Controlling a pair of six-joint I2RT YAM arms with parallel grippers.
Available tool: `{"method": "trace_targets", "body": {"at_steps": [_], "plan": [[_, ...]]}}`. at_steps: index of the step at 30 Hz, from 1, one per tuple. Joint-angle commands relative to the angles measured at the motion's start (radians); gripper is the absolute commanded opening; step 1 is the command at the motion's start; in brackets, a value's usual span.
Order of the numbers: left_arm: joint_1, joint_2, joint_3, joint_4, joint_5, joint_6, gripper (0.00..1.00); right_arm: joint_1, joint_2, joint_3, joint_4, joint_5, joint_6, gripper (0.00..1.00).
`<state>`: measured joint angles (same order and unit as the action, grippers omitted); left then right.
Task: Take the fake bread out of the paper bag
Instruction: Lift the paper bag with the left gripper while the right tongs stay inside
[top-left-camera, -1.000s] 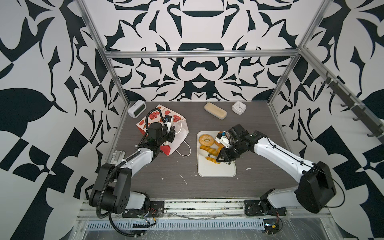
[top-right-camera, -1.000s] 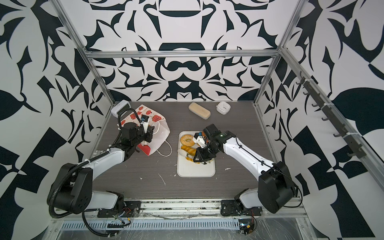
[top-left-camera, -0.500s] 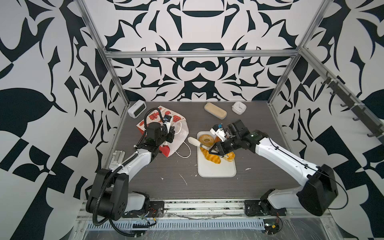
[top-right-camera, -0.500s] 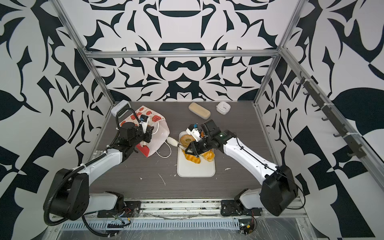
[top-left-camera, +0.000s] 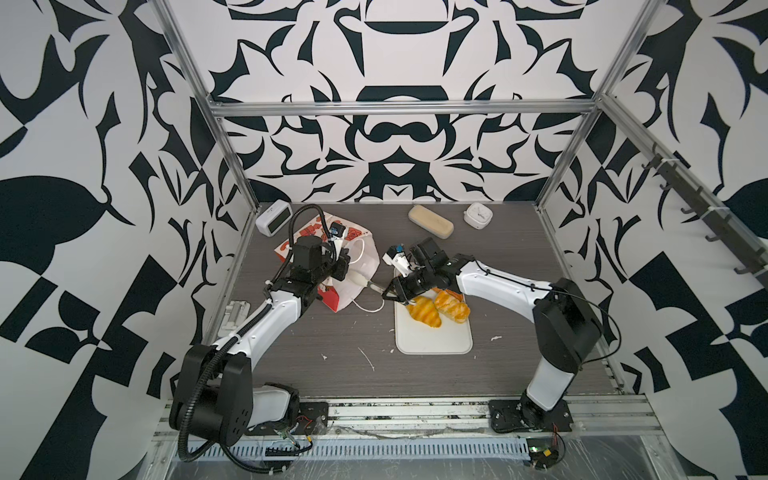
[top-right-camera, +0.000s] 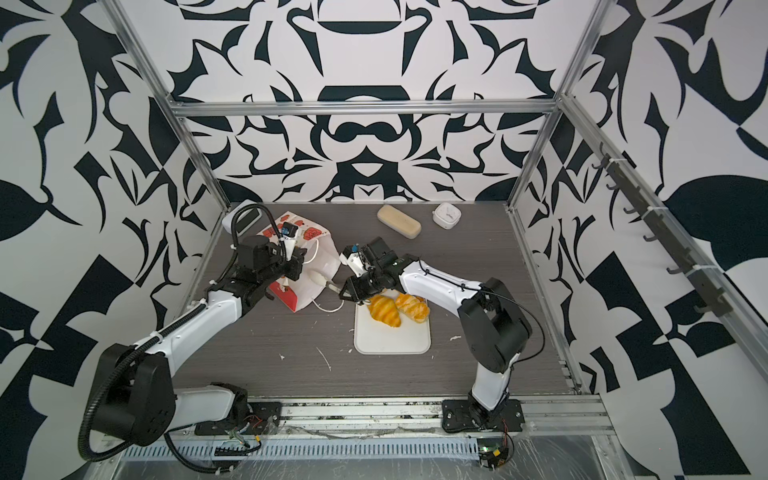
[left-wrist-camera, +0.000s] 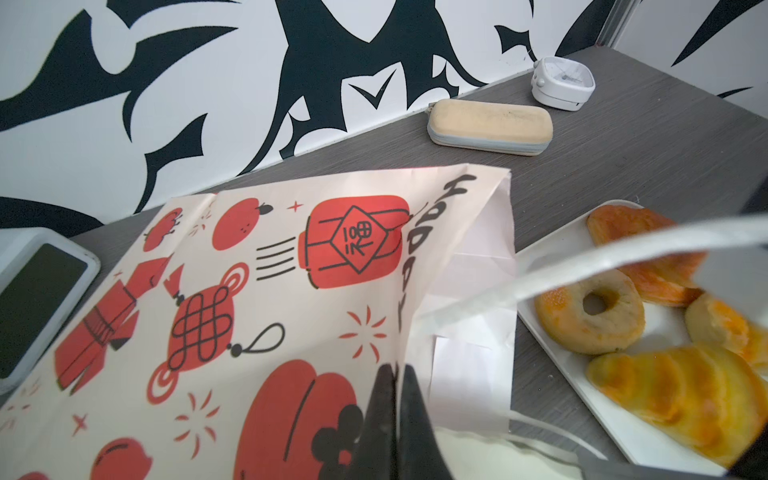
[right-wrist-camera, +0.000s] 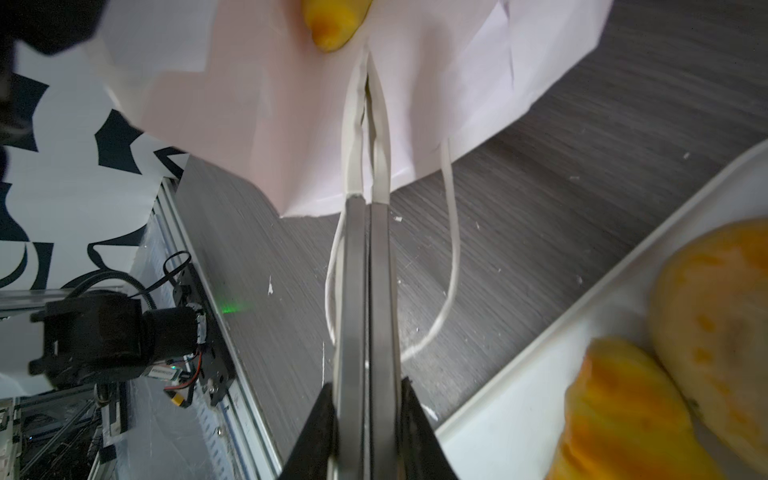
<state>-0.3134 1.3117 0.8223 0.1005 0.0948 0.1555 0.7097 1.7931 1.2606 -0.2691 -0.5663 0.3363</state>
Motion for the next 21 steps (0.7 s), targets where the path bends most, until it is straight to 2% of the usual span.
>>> {"method": "trace_targets", "body": {"at_steps": [1,5,10,21], "plan": [[-0.032,0.034,0.084,-0.119,-0.065,0.05,0.0,0.015,0.014,0.059,0.142,0.0,0.065,0.18],[-0.045,0.096,0.19,-0.246,-0.117,0.07,0.0,0.015,0.047,0.057,0.228,-0.028,0.136,0.19],[-0.103,0.224,0.389,-0.468,-0.257,0.139,0.0,0.016,0.091,0.072,0.326,-0.123,0.227,0.19],[-0.217,0.431,0.695,-0.724,-0.449,0.234,0.0,0.016,0.153,0.077,0.574,-0.278,0.435,0.18]]}}
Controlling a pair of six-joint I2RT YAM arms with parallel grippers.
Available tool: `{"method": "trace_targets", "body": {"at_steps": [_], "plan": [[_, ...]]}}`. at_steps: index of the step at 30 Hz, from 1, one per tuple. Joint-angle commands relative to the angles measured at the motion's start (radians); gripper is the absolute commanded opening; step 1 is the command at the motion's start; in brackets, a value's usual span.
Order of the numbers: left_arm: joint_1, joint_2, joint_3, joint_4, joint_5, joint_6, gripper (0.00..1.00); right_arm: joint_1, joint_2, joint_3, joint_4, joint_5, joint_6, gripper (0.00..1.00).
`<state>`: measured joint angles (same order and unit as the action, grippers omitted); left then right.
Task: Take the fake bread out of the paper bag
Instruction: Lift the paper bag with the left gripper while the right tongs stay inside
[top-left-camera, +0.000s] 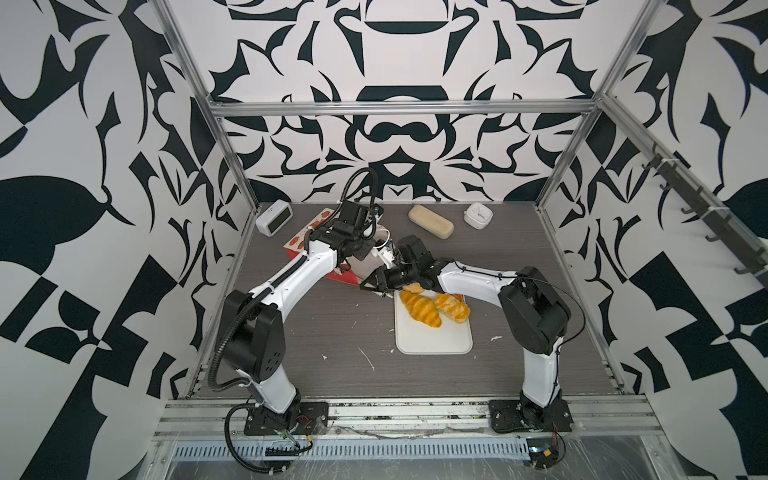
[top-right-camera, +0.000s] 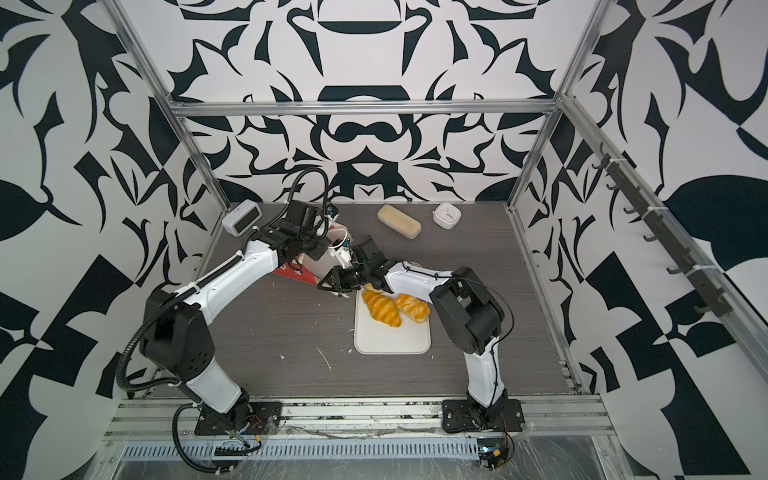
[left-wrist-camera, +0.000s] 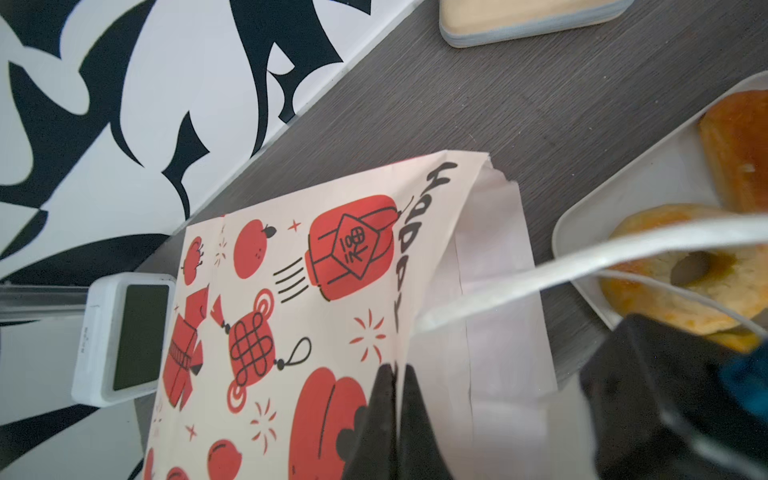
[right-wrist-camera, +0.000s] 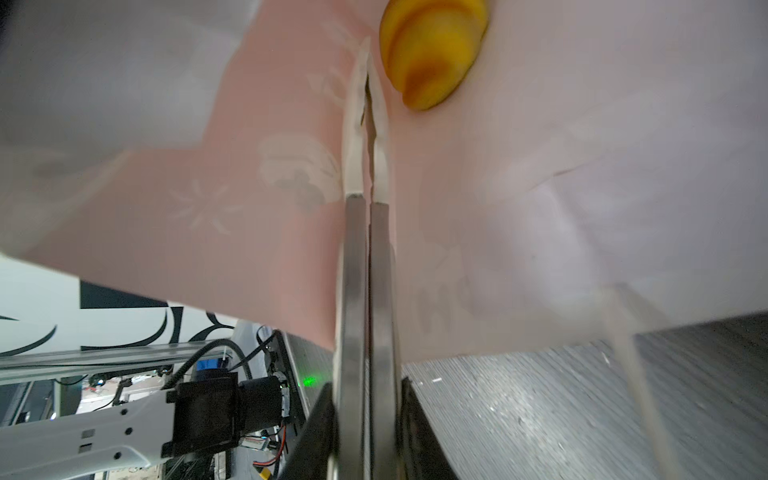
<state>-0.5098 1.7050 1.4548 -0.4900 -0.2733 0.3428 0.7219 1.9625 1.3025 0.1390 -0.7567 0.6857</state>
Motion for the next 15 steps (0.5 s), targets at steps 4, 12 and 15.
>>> {"method": "trace_targets", "body": {"at_steps": [4,12,15], "plan": [[-0.052,0.102,0.156,-0.203,-0.149,0.091,0.0,0.004,-0.009,0.025,0.226,-0.118,0.13,0.17],[-0.089,0.182,0.325,-0.302,-0.202,0.145,0.0,-0.002,0.02,0.006,0.46,-0.175,0.306,0.16],[-0.099,0.207,0.377,-0.319,-0.231,0.168,0.0,-0.009,0.038,0.006,0.553,-0.193,0.375,0.16]]}}
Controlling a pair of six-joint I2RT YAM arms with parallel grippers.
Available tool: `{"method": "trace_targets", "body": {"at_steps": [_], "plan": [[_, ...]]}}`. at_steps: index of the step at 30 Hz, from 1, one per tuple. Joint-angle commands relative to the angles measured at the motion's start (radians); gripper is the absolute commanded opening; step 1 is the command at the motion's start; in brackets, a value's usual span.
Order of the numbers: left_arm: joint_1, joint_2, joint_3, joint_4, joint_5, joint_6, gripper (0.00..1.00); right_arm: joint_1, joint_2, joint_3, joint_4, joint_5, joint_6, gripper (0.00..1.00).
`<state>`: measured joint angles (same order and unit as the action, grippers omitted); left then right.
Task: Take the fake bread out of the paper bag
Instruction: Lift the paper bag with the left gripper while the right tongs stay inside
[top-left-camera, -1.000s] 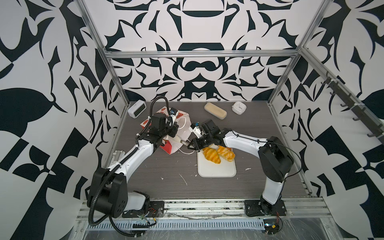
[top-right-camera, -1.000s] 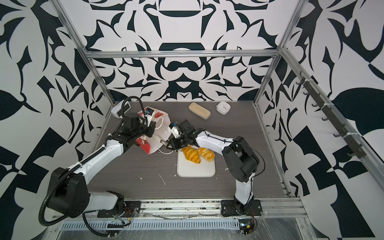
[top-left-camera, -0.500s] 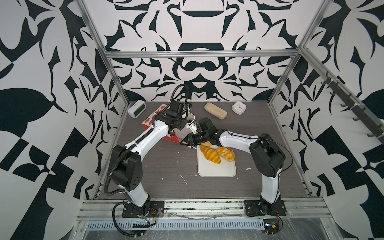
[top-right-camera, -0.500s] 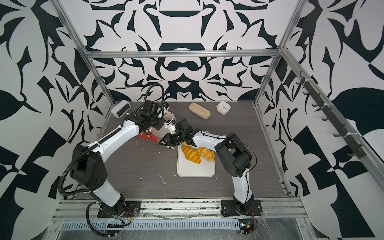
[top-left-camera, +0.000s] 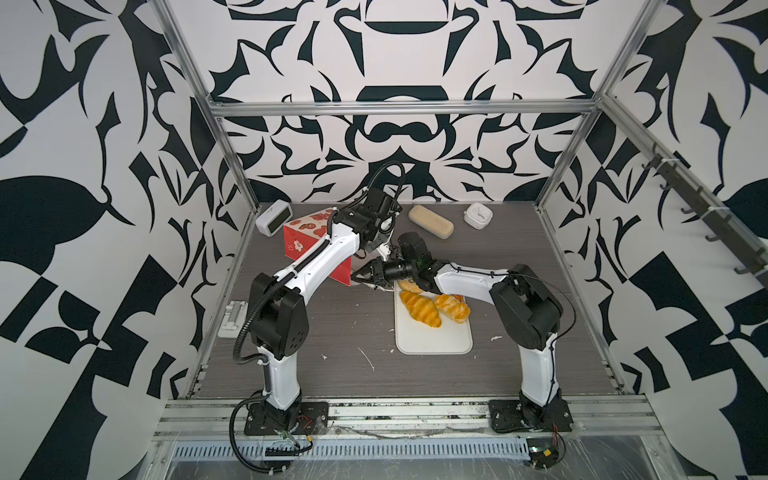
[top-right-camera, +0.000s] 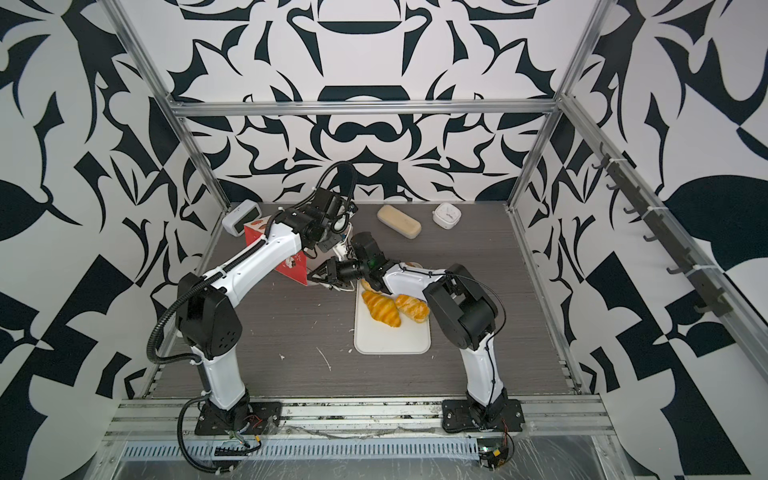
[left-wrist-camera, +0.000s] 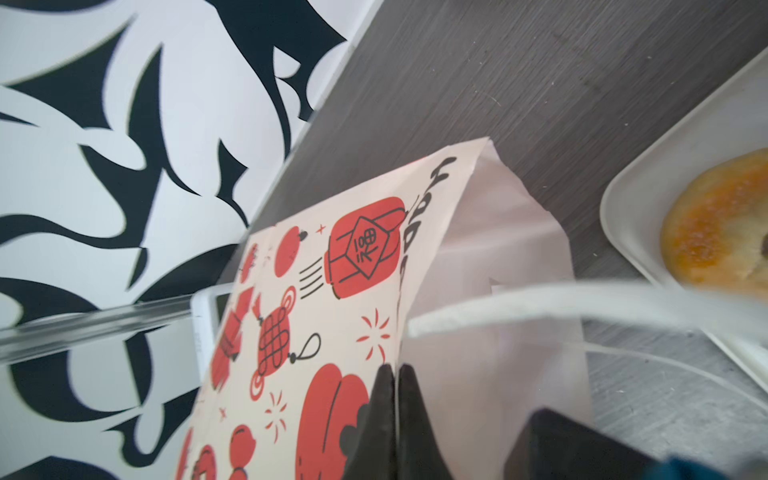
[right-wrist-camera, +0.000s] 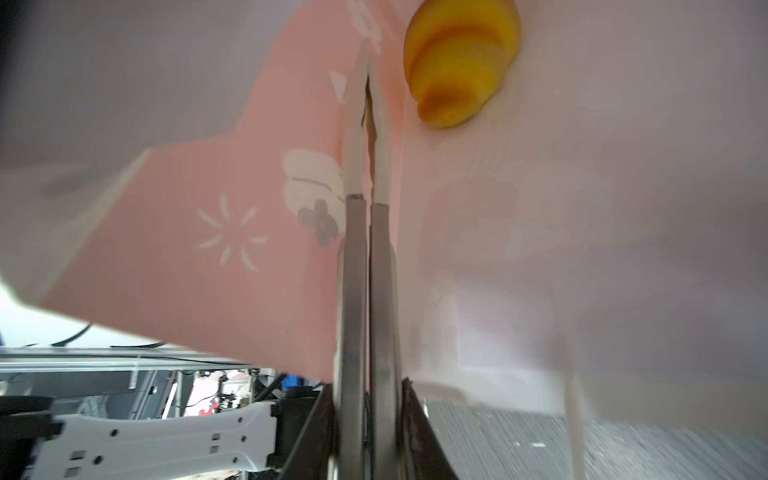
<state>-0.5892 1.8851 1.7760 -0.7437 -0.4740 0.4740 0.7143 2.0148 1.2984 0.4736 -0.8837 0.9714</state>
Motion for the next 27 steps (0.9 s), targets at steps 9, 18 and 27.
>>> {"method": "trace_targets", "body": {"at_steps": [9,18,27], "plan": [[-0.027,0.082,0.126,-0.142,-0.076,0.068,0.0,-0.01,0.03,-0.013,0.407,-0.087,0.222,0.16],[-0.028,0.006,0.035,-0.032,-0.008,0.054,0.0,-0.011,0.005,-0.017,0.286,-0.073,0.133,0.16],[-0.017,-0.248,-0.388,0.326,0.081,0.055,0.0,0.003,-0.141,-0.005,-0.408,0.172,-0.36,0.15]]}}
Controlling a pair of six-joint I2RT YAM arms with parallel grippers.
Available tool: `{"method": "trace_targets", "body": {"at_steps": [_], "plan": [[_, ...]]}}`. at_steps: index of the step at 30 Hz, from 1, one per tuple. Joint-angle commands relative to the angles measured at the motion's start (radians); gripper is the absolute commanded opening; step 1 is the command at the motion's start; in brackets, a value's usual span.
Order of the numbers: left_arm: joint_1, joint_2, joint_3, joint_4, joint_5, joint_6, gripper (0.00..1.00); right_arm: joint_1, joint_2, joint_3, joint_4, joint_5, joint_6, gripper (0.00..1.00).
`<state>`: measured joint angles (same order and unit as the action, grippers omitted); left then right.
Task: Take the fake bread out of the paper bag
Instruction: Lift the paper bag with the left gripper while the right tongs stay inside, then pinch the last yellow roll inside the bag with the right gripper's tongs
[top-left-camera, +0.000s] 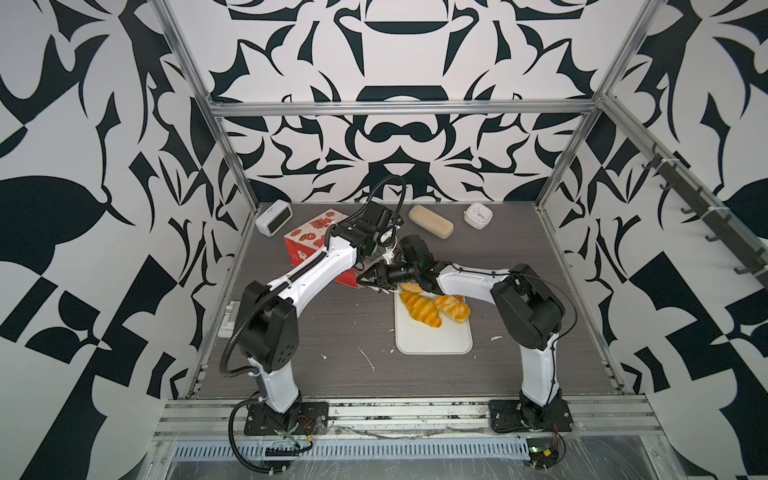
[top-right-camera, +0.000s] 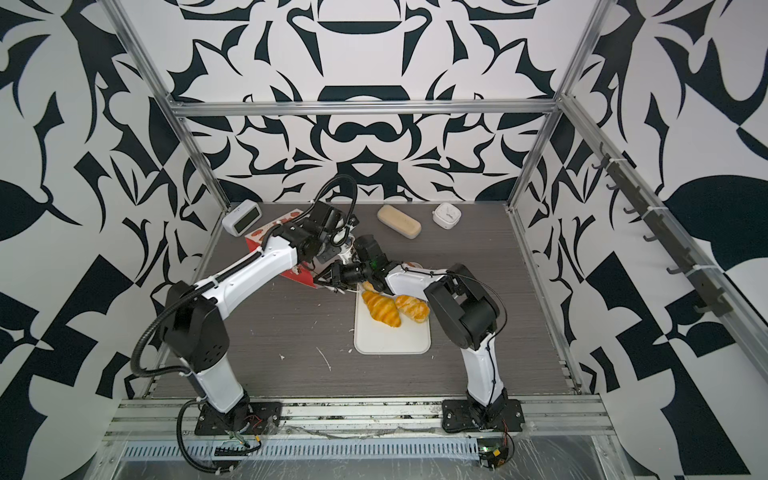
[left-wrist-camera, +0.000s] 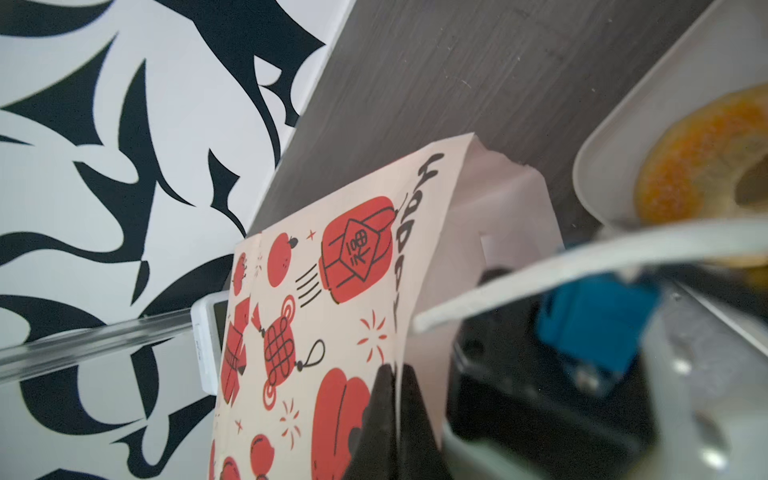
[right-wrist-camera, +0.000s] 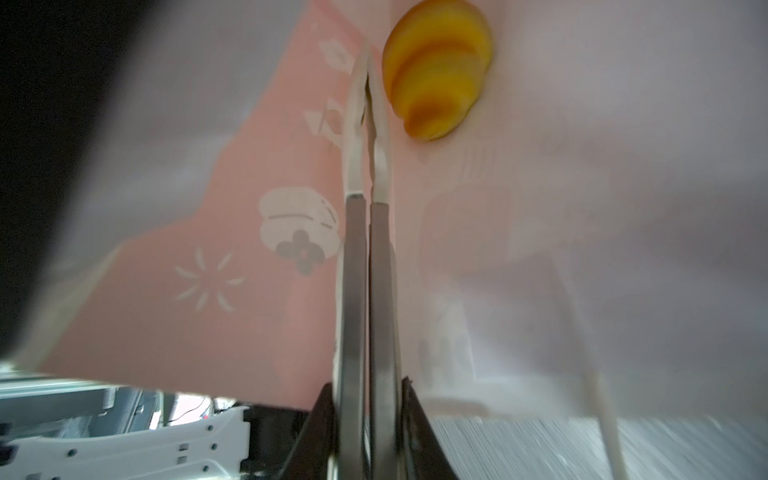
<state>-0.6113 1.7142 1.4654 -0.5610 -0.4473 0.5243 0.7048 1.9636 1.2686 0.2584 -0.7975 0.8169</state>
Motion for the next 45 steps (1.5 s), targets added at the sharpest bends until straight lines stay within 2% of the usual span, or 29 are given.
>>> {"method": "trace_targets", "body": {"at_steps": [1,3,7,12,17,26,30,36,45], "plan": [[0.008,-0.103,-0.118,0.177,0.056,0.001,0.0,0.015,-0.099,0.025,-0.225,0.103,-0.224,0.15],[0.011,-0.154,-0.197,0.233,0.069,-0.005,0.0,0.02,-0.11,0.03,-0.286,0.141,-0.258,0.15],[0.041,-0.277,-0.346,0.325,0.169,-0.042,0.0,0.036,-0.117,0.044,-0.385,0.227,-0.324,0.15],[0.06,-0.365,-0.475,0.406,0.196,-0.064,0.0,0.08,-0.109,0.067,-0.474,0.323,-0.378,0.15],[0.063,-0.406,-0.558,0.471,0.203,-0.063,0.0,0.126,-0.123,0.039,-0.43,0.378,-0.358,0.15],[0.095,-0.479,-0.665,0.598,0.291,-0.071,0.0,0.131,-0.216,-0.044,-0.393,0.565,-0.341,0.15],[0.132,-0.484,-0.69,0.64,0.371,-0.087,0.0,0.13,-0.224,-0.084,-0.317,0.549,-0.332,0.17],[0.145,-0.473,-0.703,0.662,0.418,-0.093,0.0,0.131,-0.174,-0.1,-0.195,0.454,-0.307,0.3],[0.151,-0.472,-0.707,0.668,0.433,-0.09,0.0,0.131,-0.063,0.024,-0.153,0.376,-0.277,0.4]]}}
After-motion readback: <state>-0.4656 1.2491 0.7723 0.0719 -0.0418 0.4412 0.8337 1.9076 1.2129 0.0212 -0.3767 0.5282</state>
